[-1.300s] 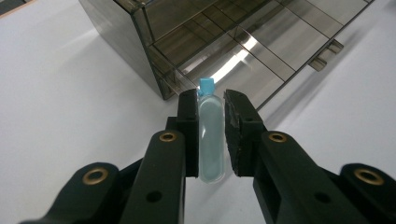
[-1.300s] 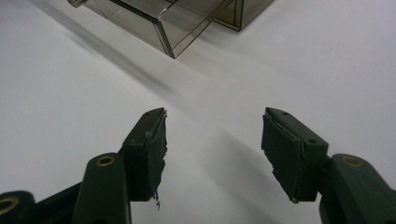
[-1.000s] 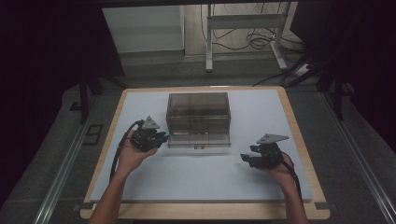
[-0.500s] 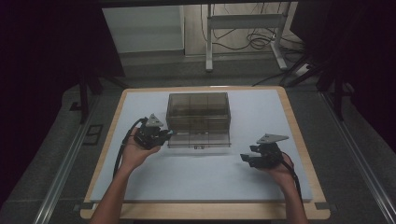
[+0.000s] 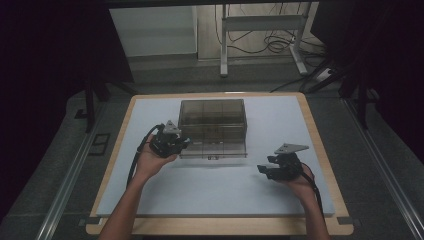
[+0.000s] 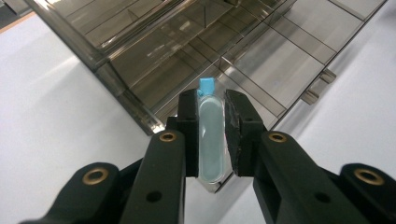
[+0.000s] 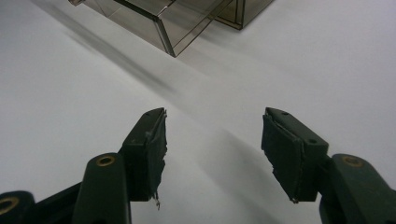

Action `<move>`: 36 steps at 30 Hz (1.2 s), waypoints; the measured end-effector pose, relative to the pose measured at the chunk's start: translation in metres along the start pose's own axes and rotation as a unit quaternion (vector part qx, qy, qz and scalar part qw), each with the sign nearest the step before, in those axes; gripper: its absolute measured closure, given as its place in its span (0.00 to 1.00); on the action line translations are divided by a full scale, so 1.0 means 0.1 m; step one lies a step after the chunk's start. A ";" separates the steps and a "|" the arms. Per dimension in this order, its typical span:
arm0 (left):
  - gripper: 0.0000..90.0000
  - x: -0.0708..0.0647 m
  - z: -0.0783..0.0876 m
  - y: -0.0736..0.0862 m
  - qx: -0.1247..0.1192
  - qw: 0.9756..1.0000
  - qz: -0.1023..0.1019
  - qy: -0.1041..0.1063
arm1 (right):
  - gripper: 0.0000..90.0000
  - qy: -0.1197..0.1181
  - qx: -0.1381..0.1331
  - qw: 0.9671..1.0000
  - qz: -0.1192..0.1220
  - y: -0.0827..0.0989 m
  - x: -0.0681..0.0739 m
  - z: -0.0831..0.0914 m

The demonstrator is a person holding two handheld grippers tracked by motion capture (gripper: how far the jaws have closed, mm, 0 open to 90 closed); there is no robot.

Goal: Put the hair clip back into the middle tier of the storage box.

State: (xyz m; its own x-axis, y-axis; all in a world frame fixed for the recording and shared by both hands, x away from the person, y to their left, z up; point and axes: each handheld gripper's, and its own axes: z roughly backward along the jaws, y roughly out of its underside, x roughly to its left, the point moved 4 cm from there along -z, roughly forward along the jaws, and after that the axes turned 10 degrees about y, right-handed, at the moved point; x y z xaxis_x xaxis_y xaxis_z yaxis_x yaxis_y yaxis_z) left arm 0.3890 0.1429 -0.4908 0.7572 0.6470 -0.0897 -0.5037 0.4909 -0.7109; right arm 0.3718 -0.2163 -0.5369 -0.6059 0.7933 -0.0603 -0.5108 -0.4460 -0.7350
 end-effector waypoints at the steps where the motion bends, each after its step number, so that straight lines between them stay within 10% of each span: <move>1: 0.86 0.00 -0.01 -0.01 0.000 1.000 -0.001 0.001 | 0.44 0.000 0.000 1.000 0.001 0.00 0.00 0.00; 36: 0.86 -0.04 -0.42 -0.09 0.033 0.999 -0.004 0.011 | 0.43 -0.008 0.002 1.000 0.003 0.00 0.02 -0.01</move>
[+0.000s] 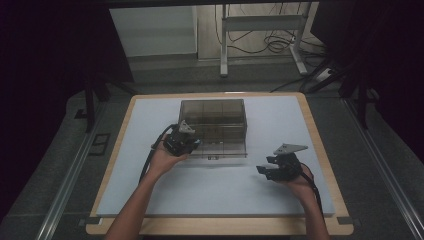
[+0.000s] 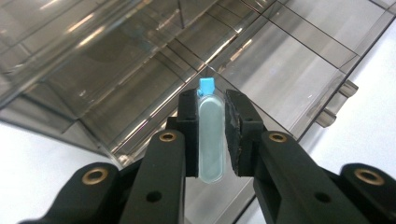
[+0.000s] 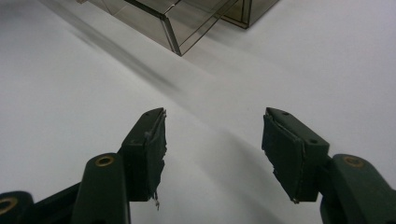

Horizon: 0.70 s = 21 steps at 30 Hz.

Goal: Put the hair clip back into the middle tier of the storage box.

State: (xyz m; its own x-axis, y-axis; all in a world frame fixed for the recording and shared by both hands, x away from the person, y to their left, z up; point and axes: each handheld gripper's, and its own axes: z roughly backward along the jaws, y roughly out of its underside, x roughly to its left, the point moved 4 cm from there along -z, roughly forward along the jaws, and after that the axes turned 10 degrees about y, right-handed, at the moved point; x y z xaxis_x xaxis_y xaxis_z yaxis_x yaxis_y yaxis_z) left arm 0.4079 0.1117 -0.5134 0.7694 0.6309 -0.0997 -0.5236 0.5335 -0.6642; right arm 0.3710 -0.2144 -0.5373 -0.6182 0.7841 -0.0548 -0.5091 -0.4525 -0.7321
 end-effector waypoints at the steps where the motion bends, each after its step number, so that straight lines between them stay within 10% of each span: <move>1: 0.86 0.00 -0.02 0.00 0.000 1.000 -0.001 0.001 | 0.43 0.000 0.000 1.000 0.001 0.00 0.00 0.00; 21: 0.77 0.00 0.06 0.02 -0.022 1.000 0.003 -0.007 | 0.43 0.002 -0.001 1.000 -0.003 0.00 -0.02 0.01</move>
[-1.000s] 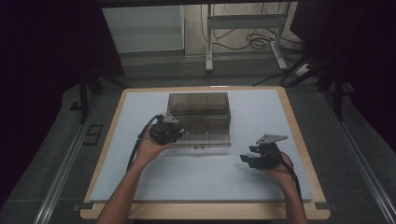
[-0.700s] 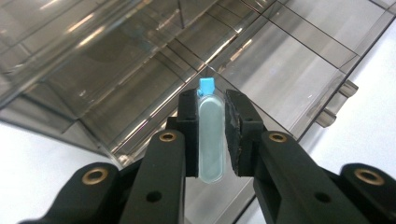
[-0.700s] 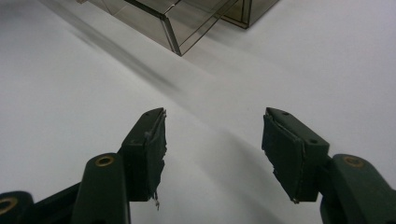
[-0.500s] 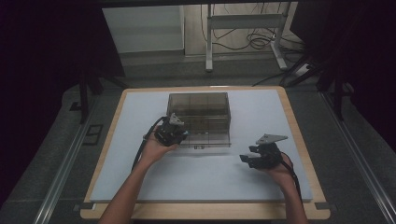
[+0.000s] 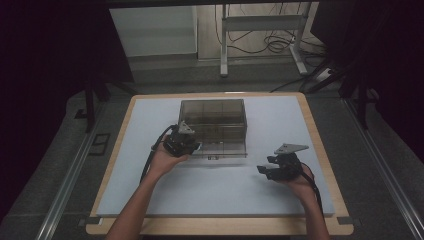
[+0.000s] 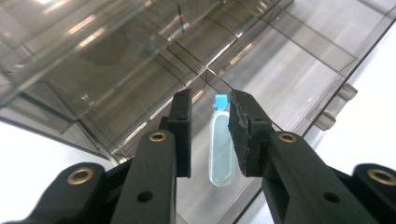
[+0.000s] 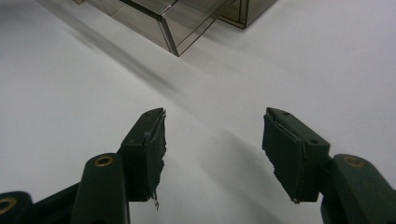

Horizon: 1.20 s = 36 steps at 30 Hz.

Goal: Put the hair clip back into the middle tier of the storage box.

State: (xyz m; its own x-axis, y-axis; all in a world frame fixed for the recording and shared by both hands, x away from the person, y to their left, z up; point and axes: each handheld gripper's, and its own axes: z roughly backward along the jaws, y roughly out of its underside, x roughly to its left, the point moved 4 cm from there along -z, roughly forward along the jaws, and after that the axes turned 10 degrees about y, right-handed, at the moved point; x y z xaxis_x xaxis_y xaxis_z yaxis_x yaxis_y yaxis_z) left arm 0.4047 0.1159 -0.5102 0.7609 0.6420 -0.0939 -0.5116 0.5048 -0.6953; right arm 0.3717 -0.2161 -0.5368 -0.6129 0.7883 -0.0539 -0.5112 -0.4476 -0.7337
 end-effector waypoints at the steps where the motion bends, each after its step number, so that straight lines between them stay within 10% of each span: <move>1: 0.75 0.00 0.02 0.00 -0.002 1.000 0.000 0.003 | 0.43 0.000 0.000 1.000 0.000 0.00 0.00 0.00; 13: 0.45 -0.06 0.18 0.06 -0.025 0.999 -0.004 0.028 | 0.42 -0.001 0.001 1.000 0.001 0.00 0.01 -0.01; 36: 0.27 -0.16 0.53 0.46 -0.058 0.998 -0.005 0.004 | 0.42 -0.004 -0.003 1.000 0.010 -0.03 0.07 0.01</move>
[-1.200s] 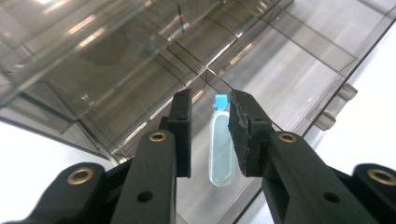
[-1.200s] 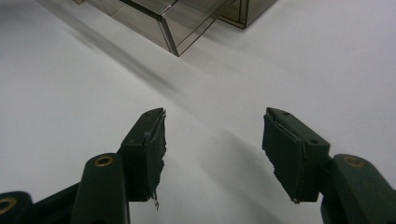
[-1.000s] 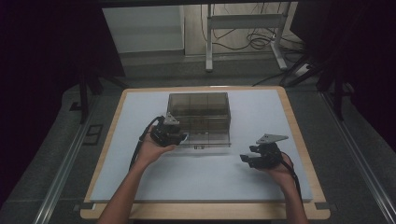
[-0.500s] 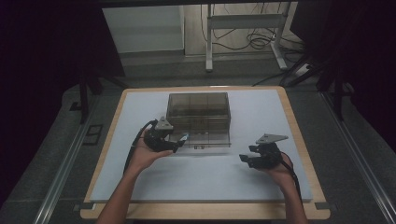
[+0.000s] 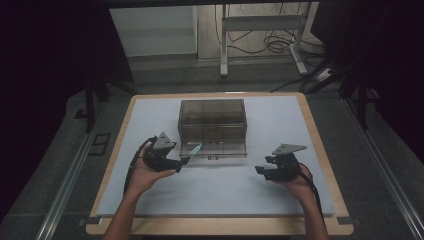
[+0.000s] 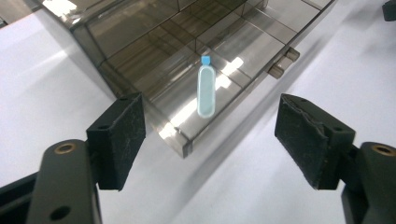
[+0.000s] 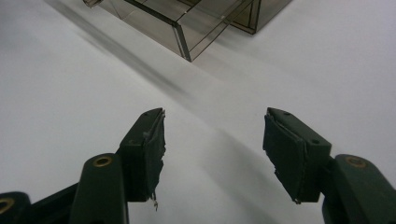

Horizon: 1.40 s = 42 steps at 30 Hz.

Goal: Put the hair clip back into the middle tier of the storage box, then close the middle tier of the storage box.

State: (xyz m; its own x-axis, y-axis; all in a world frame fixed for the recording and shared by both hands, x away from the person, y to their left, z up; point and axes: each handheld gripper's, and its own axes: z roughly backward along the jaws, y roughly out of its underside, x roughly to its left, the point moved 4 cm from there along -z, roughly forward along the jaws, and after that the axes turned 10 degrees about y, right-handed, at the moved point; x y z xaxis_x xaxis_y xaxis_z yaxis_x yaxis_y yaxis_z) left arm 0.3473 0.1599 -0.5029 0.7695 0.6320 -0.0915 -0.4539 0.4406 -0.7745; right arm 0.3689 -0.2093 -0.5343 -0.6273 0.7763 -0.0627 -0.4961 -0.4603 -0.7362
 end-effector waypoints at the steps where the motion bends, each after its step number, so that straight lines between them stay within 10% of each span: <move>1: 0.27 0.00 0.02 0.03 -0.002 1.000 0.003 -0.001 | 0.42 0.000 0.000 1.000 0.000 0.00 0.00 0.00; 20: 0.24 0.10 0.04 0.59 0.018 0.999 0.038 -0.027 | 0.42 -0.004 -0.002 1.000 0.004 -0.03 0.05 0.01; 42: 0.23 0.18 0.06 0.65 -0.002 0.999 0.049 -0.020 | 0.55 -0.002 -0.013 1.000 0.002 -0.10 0.25 0.05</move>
State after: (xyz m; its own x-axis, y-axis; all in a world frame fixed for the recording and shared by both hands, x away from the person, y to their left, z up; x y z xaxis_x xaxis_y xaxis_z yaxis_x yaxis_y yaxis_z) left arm 0.3286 0.2038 -0.5508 0.7020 0.6979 -0.1422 -0.5248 0.3720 -0.7656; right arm 0.3552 -0.1878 -0.5247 -0.6321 0.7724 -0.0622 -0.4783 -0.4520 -0.7530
